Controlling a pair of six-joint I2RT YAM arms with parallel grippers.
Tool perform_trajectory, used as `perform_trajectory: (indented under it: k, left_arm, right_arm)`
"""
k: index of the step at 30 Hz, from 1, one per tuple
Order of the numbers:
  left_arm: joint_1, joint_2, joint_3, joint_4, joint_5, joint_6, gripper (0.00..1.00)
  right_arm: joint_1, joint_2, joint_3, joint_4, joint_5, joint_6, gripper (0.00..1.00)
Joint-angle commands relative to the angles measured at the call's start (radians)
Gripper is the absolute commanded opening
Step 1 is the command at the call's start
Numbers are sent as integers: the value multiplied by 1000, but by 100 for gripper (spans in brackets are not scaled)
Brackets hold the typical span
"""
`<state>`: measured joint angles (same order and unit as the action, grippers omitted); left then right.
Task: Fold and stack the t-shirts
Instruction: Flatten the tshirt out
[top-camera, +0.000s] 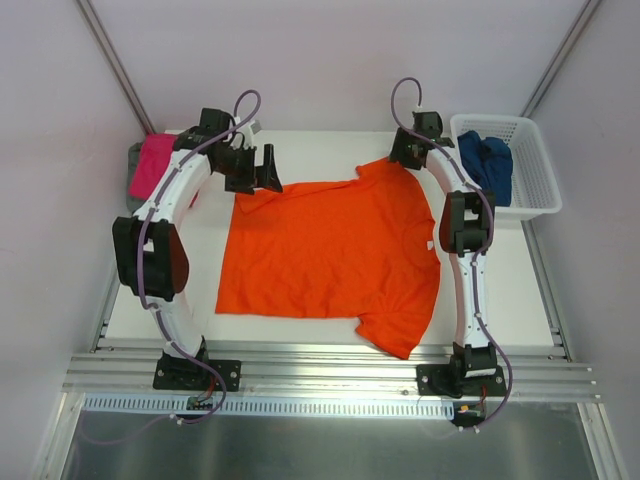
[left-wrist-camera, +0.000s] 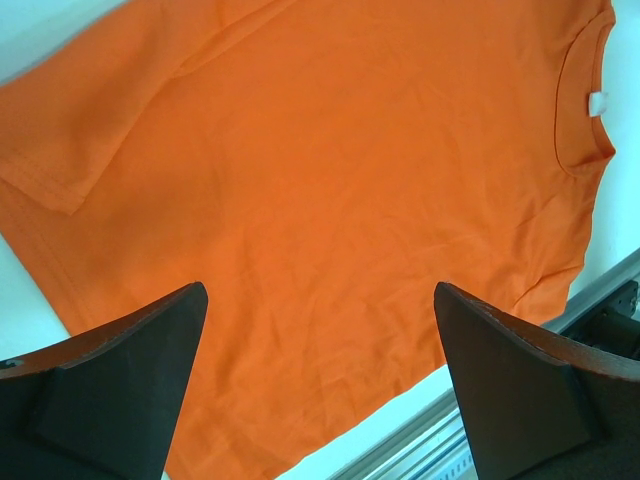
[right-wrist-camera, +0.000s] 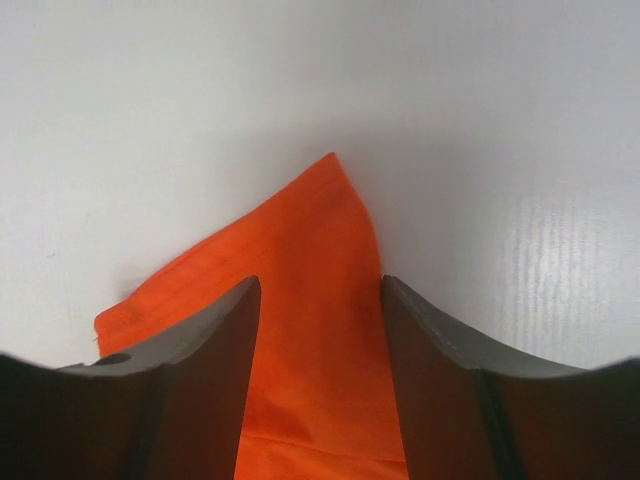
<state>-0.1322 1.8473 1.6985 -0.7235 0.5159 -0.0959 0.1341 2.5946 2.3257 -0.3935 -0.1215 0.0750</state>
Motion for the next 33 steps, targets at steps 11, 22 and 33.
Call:
perform_trajectory:
  k: [11,22,33]
  left_arm:
    - [-14,59,18,-13,-14,41,99]
    - [8,112,23,-13,-47,44,99]
    - [25,141,76,-14,-40,38,99]
  right_arm:
    - [-34,-54,8,-1,49,-103,35]
    - [-27,-34,37,-11,-9,-101,41]
    - [-18,-19,57,-22,-64,-90,28]
